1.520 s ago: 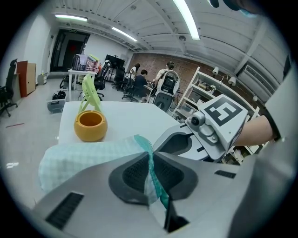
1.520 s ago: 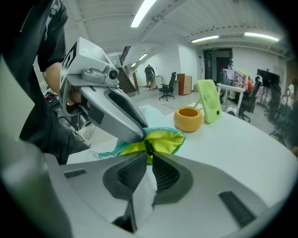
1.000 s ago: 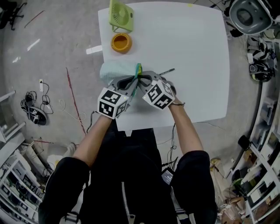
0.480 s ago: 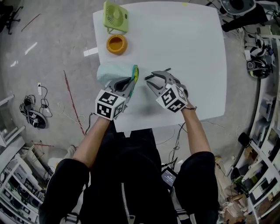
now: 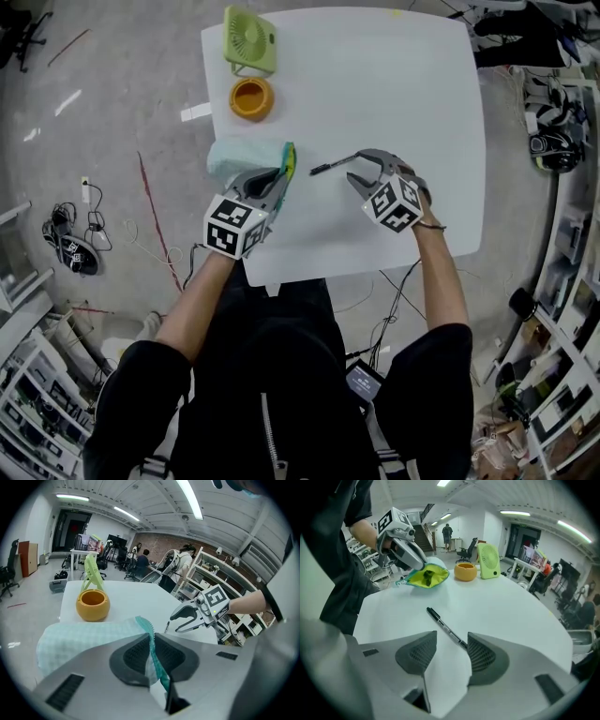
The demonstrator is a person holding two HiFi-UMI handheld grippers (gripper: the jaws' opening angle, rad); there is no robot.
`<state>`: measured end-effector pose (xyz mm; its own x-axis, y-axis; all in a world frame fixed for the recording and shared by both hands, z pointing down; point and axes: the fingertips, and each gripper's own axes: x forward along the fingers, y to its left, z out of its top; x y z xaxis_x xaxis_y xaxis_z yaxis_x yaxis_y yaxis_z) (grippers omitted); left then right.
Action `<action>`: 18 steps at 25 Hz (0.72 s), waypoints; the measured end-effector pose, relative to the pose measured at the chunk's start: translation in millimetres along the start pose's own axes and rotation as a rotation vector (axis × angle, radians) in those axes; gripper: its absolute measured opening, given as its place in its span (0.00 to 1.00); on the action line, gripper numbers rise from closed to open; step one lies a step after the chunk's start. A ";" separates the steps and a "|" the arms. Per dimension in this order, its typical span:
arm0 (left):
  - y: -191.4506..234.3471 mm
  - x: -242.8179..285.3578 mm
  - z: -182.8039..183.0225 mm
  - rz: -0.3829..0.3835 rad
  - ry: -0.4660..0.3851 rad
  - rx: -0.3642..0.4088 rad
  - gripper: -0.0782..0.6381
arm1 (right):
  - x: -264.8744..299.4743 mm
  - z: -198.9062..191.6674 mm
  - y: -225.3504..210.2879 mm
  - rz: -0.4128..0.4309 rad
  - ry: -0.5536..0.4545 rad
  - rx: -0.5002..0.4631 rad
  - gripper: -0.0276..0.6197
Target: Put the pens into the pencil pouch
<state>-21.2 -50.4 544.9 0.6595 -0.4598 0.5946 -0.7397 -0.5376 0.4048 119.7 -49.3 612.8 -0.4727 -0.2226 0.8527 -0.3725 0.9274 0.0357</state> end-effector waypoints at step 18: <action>3.8 6.8 -0.4 0.013 0.016 -0.009 0.18 | 23.0 -24.2 -5.5 0.064 0.077 -0.003 0.22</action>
<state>-19.6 -55.2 550.8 0.6477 -0.4554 0.6109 -0.7495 -0.5252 0.4031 130.1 -52.3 644.8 -0.4325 -0.1388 0.8909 -0.3405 0.9401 -0.0189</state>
